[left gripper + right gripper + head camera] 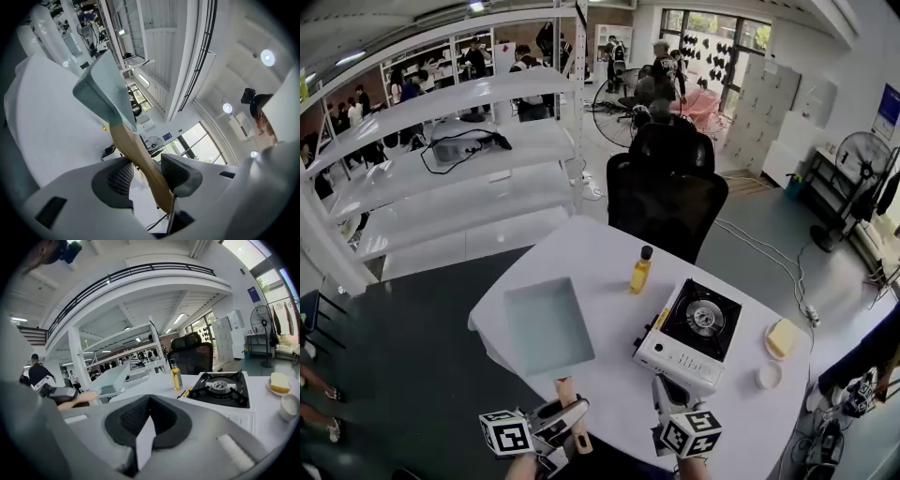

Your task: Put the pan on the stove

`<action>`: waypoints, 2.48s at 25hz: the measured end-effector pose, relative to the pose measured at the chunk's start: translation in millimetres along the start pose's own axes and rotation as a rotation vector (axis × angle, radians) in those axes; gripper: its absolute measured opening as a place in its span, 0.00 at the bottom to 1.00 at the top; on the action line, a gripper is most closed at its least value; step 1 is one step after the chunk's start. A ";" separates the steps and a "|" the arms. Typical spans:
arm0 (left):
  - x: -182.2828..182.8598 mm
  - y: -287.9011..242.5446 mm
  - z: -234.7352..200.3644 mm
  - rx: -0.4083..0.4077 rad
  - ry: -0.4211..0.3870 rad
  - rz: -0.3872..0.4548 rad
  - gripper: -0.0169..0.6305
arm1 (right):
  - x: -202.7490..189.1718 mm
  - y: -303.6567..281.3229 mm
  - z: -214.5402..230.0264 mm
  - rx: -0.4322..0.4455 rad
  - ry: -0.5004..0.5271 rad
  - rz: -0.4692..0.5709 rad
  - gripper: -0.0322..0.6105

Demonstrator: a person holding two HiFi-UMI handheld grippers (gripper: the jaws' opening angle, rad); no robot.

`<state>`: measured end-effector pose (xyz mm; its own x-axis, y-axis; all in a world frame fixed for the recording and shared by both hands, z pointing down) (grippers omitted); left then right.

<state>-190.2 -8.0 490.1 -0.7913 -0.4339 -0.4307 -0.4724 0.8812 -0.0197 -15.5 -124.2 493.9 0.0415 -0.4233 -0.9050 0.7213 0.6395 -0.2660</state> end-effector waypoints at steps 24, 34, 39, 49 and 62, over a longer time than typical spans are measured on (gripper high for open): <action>-20.3 -205.0 39.0 -0.344 -0.003 -0.614 0.31 | 11.0 46.2 104.8 -0.427 -0.135 0.090 0.05; -60.3 -247.2 24.2 -0.354 0.036 -0.774 0.31 | 2.4 60.9 124.6 -0.506 -0.180 0.063 0.05; -69.5 -262.6 11.8 -0.337 0.079 -0.814 0.32 | 1.4 57.4 132.9 -0.524 -0.198 0.030 0.05; -87.1 -283.4 -13.1 -0.307 0.116 -0.867 0.32 | -10.1 50.1 153.4 -0.543 -0.230 -0.020 0.05; -96.7 -293.4 -27.7 -0.279 0.216 -0.836 0.31 | -14.7 42.5 168.1 -0.542 -0.250 -0.035 0.05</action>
<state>14.2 -229.7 562.5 -0.1904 -0.9620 -0.1955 -0.9801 0.1977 -0.0184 130.7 -198.7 551.7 0.2334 -0.5459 -0.8047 0.2720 0.8311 -0.4850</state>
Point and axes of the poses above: the fingertips, and each gripper's own axes: y backward along the fingers, z to its right, x out of its top, the point moved 4 cm from there along y, backward along the fingers, and after that the axes turned 5 degrees about z, right-handed, at the moved point
